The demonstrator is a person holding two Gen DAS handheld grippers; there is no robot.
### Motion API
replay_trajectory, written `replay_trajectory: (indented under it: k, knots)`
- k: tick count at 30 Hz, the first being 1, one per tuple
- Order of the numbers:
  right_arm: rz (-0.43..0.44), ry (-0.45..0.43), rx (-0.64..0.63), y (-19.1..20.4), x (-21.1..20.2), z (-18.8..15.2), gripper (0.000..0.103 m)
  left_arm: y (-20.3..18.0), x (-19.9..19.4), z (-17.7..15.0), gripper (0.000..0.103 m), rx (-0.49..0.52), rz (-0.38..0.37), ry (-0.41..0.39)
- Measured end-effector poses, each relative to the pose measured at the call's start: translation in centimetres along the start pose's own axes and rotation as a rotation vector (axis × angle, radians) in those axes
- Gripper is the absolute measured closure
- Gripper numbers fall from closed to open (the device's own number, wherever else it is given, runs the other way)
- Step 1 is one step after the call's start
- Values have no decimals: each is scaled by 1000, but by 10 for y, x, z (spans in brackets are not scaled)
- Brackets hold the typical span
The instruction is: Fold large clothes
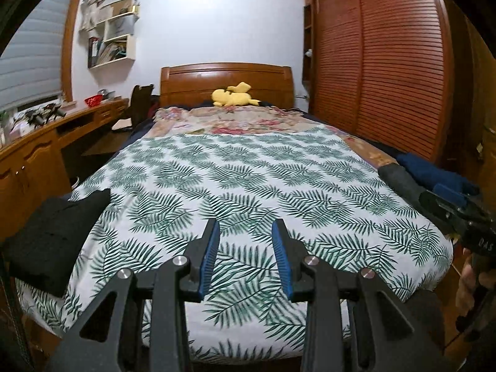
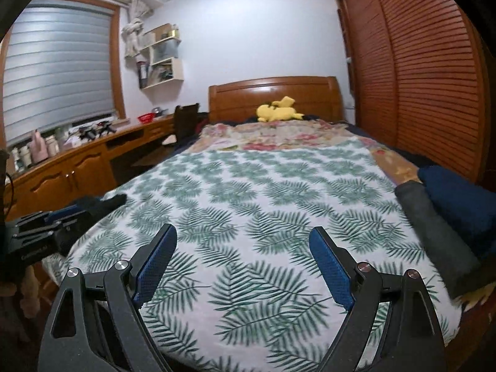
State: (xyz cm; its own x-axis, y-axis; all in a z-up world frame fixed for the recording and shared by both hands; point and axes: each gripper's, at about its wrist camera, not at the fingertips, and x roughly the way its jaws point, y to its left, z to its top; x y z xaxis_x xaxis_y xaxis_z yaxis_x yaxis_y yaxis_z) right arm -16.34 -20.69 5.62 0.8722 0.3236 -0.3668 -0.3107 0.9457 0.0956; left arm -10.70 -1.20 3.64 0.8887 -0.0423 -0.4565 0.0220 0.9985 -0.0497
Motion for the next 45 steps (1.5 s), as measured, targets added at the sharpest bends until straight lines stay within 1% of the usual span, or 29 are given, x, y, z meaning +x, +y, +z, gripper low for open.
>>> replay_trajectory:
  k: [5, 13, 18, 30, 45]
  knots:
    - [18, 9, -6, 11, 1, -5, 14, 11, 0, -3, 69, -27, 14, -3]
    - [24, 9, -7, 16, 0, -8, 14, 11, -4, -4, 69, -18, 29, -16]
    - [22, 2, -8, 21, -2, -8, 14, 8, -8, -4, 69, -9, 28, -25]
    - [18, 2, -9, 20, -4, -7, 14, 1, -11, -5, 69, 5, 11, -21]
    - [15, -6, -6, 18, -7, -6, 14, -5, -18, -3, 69, 10, -6, -35]
